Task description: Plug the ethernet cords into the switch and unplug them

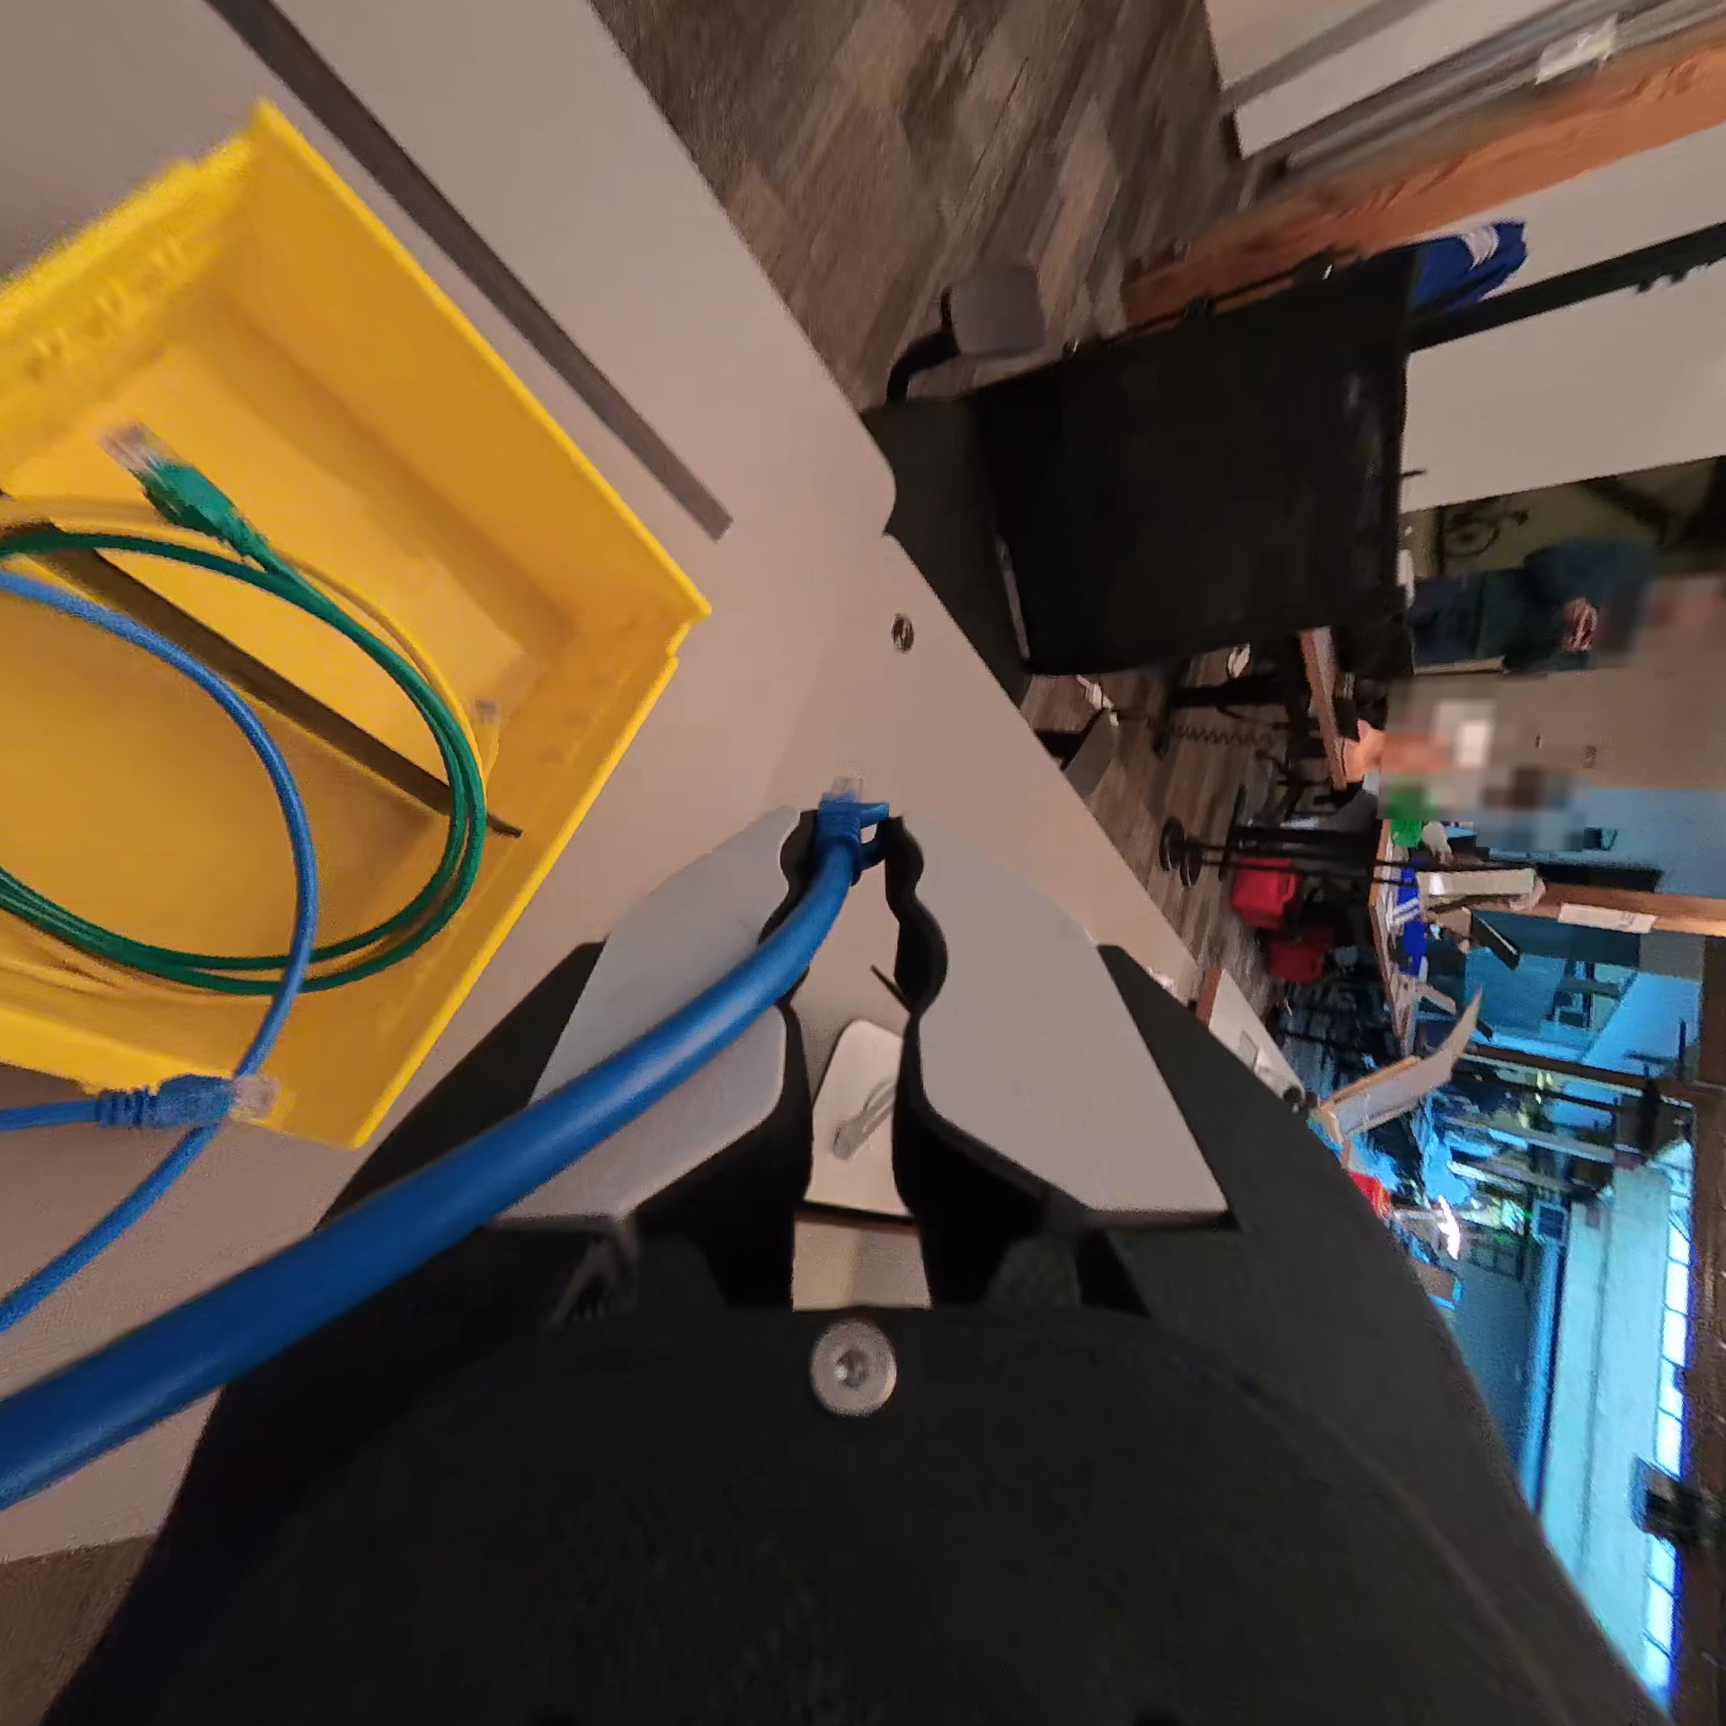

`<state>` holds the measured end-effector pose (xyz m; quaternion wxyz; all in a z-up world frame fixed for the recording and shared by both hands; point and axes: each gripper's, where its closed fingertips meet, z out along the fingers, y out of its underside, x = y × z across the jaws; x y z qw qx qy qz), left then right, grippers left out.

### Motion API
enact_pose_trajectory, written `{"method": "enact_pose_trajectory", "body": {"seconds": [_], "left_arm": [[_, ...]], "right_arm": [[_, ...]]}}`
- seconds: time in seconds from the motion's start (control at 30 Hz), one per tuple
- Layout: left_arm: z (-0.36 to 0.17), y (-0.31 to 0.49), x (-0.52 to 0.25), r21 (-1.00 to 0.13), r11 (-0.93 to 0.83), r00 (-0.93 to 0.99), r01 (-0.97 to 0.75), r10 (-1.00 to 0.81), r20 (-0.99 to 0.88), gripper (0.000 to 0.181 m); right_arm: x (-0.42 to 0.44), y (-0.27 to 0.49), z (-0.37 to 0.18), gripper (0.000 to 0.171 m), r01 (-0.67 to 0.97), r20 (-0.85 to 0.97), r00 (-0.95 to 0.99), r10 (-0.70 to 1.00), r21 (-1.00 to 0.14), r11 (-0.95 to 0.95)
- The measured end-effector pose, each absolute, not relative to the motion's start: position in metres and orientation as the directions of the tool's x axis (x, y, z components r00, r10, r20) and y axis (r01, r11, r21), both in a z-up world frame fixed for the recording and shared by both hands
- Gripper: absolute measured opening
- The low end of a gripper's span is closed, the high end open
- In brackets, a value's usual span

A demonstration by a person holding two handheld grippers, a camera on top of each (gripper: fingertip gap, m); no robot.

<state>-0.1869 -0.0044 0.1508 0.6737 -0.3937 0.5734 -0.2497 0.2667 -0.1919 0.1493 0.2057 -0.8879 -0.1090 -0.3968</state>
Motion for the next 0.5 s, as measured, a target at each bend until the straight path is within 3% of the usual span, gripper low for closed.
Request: {"method": "enact_pose_trajectory", "body": {"seconds": [0.13, 0.3, 0.5], "left_arm": [[0.150, -0.003, -0.187, -0.818, 0.562, 0.222, -0.122, -0.787, -0.575, 0.031], [0.152, -0.002, -0.189, -0.818, 0.561, 0.234, -0.122, -0.785, -0.574, 0.031], [0.155, -0.002, -0.192, -0.816, 0.565, 0.243, -0.122, -0.780, -0.577, 0.030]], "right_arm": [[0.282, -0.191, 0.124, 0.015, 0.319, 0.786, 0.618, 0.024, -0.223, -0.921], [0.286, -0.177, 0.133, 0.016, 0.340, 0.852, 0.522, -0.042, -0.253, -0.906], [0.294, -0.177, 0.096, 0.015, 0.343, 0.920, 0.376, 0.111, -0.027, -0.939]]}}
